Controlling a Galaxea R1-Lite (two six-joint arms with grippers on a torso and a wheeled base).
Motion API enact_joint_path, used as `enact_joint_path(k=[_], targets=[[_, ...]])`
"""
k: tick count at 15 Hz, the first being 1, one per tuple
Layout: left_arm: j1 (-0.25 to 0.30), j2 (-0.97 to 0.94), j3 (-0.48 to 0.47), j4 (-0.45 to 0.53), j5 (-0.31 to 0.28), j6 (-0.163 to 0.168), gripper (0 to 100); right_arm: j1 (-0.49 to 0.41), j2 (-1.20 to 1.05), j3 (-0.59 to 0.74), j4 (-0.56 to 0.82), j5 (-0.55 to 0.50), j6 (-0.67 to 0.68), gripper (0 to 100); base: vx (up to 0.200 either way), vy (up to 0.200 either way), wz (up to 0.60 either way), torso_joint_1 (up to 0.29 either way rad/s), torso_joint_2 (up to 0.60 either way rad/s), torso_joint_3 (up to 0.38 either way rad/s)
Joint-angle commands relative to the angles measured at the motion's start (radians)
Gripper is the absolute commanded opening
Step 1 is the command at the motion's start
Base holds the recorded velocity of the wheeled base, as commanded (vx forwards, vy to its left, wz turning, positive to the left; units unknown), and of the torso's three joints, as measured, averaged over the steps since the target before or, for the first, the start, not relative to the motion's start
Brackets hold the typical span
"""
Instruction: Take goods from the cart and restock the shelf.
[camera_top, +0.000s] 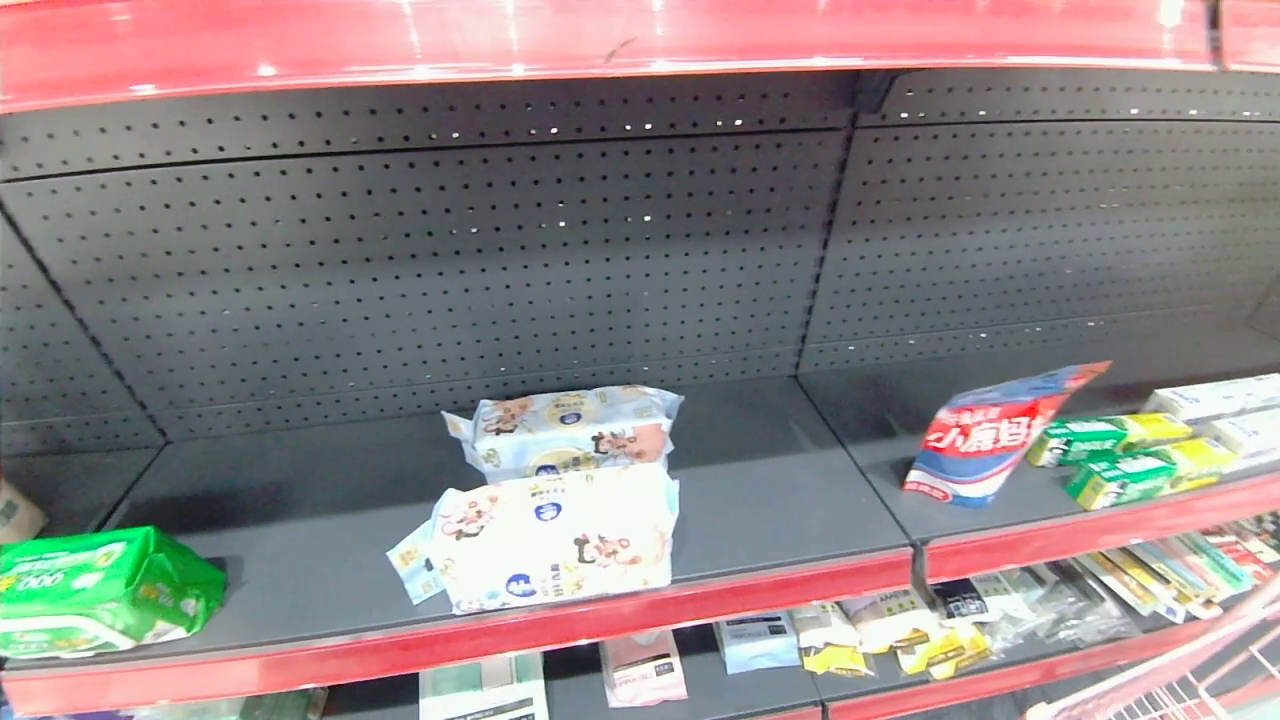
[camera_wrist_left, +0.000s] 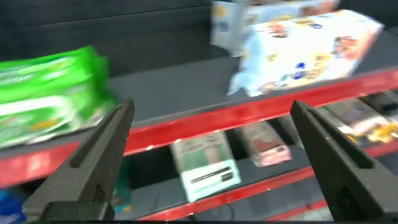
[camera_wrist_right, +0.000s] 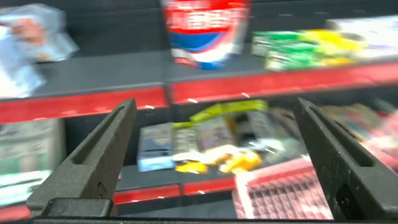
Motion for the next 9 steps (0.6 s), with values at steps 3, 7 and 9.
enact_joint_path(k=[3,7,9], targets=[[0.001,0.005,0.0,0.0,0.0,0.0,100,-0.002,0.001,0.0,0.0,0.0,0.001,100,0.0,0.0,0.6,0.01,0.0,-0.001],[0.122,-0.027,0.0,0.0,0.0,0.0,100,-0.002,0.001,0.0,0.0,0.004,0.007,100,0.0,0.0,0.3,0.004,0.0,0.001],[0.133,-0.046,0.0,0.0,0.0,0.0,100,-0.002,0.001,0.0,0.0,0.003,0.006,100,0.0,0.0,0.0,0.0,0.0,0.0]])
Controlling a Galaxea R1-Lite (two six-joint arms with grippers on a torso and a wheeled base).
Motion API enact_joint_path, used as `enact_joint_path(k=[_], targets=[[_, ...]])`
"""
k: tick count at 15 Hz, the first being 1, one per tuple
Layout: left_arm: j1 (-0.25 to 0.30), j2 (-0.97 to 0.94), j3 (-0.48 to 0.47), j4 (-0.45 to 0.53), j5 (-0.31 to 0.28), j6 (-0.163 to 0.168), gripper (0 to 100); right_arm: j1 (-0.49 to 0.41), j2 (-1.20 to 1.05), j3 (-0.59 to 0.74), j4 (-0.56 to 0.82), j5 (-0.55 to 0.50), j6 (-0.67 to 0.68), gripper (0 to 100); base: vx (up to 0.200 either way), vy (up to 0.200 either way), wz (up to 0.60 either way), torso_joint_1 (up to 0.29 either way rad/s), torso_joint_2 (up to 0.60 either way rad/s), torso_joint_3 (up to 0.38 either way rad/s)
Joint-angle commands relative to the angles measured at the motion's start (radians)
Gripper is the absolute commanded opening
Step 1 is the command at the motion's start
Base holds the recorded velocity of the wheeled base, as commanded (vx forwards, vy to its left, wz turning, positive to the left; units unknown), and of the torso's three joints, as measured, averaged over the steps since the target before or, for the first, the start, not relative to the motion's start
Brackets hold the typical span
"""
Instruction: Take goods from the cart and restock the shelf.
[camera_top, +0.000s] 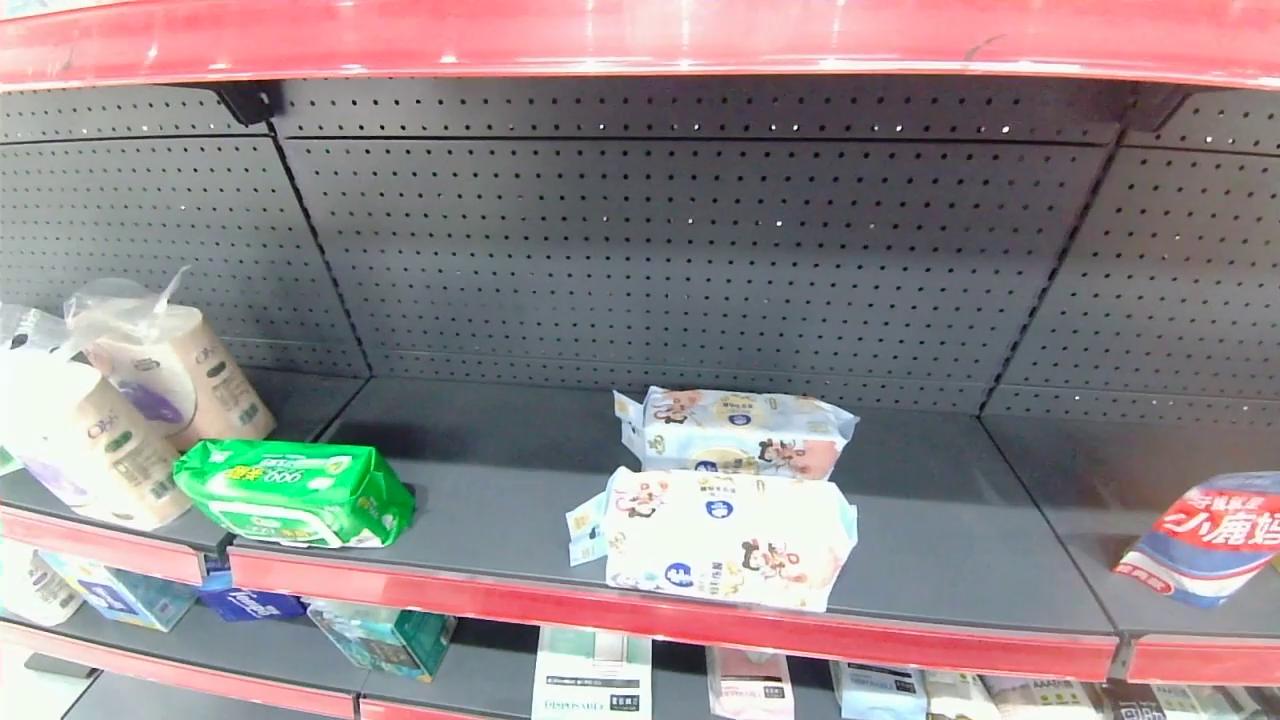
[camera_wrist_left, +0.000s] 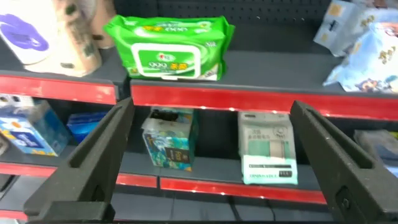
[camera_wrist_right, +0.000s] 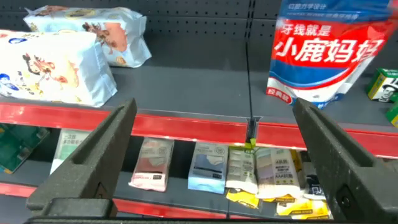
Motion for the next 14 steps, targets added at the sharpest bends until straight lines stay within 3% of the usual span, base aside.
enact_joint_path(k=[1,14], targets=[[0.015,-0.035,0.0,0.0,0.001,0.0,100,0.001,0.001,0.0,0.0,0.0,-0.001,100,0.0,0.0,0.0,0.0,0.0,0.0],[0.017,-0.067,0.0,0.0,0.001,0.0,100,0.001,0.001,0.0,0.0,-0.003,-0.001,100,0.0,0.0,0.0,0.0,0.0,0.0]])
